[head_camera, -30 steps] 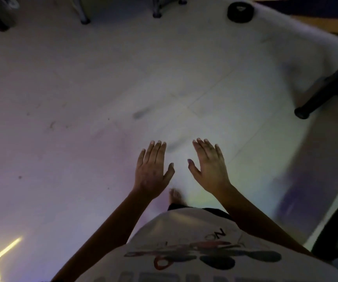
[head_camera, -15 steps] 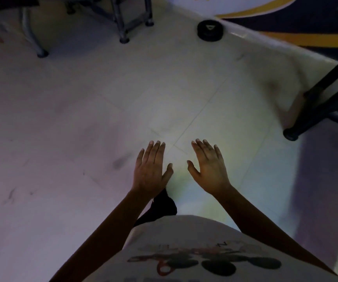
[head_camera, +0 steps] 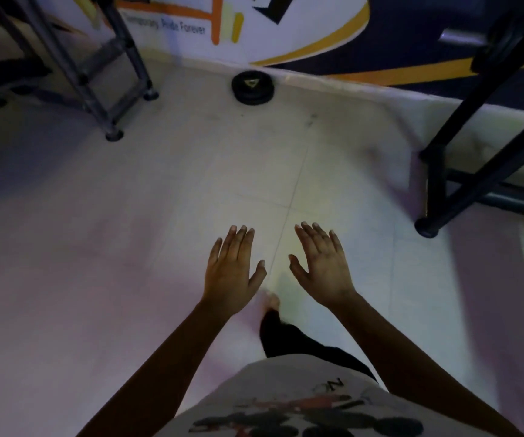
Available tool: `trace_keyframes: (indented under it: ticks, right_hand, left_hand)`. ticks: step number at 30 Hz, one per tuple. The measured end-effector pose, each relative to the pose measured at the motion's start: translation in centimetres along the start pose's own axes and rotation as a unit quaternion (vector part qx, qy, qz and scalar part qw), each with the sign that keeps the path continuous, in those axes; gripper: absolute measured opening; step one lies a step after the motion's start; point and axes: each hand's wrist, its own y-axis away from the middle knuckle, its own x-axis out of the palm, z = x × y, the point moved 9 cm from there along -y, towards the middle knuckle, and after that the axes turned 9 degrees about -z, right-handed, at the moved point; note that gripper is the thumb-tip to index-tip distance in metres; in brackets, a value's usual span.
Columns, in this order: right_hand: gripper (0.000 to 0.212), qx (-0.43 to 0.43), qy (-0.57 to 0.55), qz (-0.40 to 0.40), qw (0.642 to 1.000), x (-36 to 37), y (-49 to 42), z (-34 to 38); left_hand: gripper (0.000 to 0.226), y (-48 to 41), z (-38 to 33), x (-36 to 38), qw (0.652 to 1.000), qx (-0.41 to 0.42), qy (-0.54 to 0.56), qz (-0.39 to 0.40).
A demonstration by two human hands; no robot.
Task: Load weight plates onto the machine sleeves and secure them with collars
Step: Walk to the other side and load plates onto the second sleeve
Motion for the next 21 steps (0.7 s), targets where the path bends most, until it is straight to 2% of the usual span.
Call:
trace_keyframes:
  ticks: [10, 16, 21]
  right_hand:
    - [0.055, 0.069, 0.009, -0.051, 0.996, 3.4, -23.1, -6.8]
    - [0.054, 0.108, 0.025, -0.065, 0.992, 4.0, -34.4, -12.0]
    - [0.054, 0.155, 0.045, -0.079, 0.984, 5.7, -43.2, -17.1]
  left_hand:
    - [0.059, -25.7, 4.8, 3.6, 0.998, 0.059, 0.019, -0.012]
    - [0.059, -39.4, 5.1, 6.7, 0.995, 0.092, 0.042, -0.004]
    - [0.06, -51.1, 4.8, 10.9, 0.986, 0.152, 0.065, 0.007]
